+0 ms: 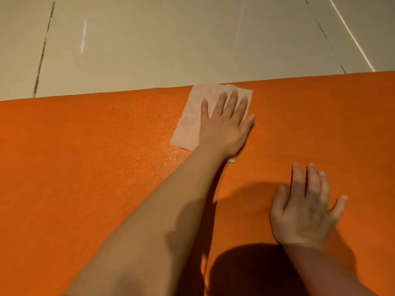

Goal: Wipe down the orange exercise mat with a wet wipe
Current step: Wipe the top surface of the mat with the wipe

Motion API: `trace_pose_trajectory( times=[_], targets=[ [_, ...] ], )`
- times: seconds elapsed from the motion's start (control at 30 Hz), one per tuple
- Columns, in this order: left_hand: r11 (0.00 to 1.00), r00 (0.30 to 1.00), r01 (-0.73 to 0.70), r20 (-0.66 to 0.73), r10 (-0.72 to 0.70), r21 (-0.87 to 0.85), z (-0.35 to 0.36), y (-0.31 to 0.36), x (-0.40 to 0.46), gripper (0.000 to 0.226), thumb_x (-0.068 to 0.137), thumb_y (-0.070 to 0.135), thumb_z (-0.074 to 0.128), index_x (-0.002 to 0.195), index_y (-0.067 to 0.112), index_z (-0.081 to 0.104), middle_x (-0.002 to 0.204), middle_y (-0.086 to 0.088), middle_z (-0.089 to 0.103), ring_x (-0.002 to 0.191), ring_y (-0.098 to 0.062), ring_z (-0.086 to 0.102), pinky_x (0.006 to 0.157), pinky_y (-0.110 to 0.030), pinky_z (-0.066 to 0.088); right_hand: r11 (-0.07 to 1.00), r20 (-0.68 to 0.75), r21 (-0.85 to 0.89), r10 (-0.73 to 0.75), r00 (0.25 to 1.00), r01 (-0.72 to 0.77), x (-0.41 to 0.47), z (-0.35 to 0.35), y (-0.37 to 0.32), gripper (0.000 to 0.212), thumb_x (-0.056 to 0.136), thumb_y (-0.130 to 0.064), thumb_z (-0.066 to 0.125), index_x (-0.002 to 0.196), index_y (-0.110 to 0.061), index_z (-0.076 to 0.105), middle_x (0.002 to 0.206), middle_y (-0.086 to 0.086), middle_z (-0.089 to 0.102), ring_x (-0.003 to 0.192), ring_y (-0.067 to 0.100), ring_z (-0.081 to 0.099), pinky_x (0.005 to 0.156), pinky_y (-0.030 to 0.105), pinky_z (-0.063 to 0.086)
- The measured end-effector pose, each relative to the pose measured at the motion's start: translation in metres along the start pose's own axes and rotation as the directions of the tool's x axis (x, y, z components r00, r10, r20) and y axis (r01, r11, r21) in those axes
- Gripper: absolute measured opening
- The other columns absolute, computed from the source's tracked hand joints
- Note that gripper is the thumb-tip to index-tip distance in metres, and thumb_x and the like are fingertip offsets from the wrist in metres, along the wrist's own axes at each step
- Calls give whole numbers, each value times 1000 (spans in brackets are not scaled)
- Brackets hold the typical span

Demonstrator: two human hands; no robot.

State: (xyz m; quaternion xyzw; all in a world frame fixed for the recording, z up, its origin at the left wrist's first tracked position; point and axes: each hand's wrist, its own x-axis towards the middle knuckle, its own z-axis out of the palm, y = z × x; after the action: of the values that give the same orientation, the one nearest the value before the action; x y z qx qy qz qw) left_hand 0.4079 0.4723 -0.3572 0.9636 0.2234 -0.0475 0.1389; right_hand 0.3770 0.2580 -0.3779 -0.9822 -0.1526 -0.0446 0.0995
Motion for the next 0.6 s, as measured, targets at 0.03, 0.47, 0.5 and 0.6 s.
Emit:
trace_pose_trajectory(
  times=[0.03,0.47,0.5,0.6],
  targets=[
    [1000,1000,-8,6,8,12,-2,-2,5,56,105,50,12,158,31,6,166,5,-4,152,-16,-8,118,-52,-12,1000,11,4,4,1000,-4,0,0,0,60,93,-45,27,144,-17,44,154,11,37,145,30,25,111,68,11],
    [630,613,767,-156,-775,-120,-58,-246,-113,57,107,41,14,159,20,9,166,-4,1,153,-25,0,121,-55,1,1000,-5,1,-2,1000,2,3,-5,2,59,91,-41,33,142,-14,47,153,13,37,144,32,27,109,69,13],
    [613,596,779,-147,-789,-131,-56,-237,-110,57,107,40,15,159,18,8,166,-5,0,153,-25,-1,120,-55,0,1000,-6,4,-4,1000,4,3,-5,2,59,91,-42,33,142,-14,47,152,13,37,144,32,27,110,68,12],
    [717,704,694,-146,-695,-68,-46,-193,-80,57,107,39,16,159,17,4,166,-7,-2,152,-27,-1,120,-56,0,1000,8,11,-1,1000,1,4,-5,2,60,91,-43,32,142,-14,46,153,13,36,144,32,26,110,69,11]
  ],
)
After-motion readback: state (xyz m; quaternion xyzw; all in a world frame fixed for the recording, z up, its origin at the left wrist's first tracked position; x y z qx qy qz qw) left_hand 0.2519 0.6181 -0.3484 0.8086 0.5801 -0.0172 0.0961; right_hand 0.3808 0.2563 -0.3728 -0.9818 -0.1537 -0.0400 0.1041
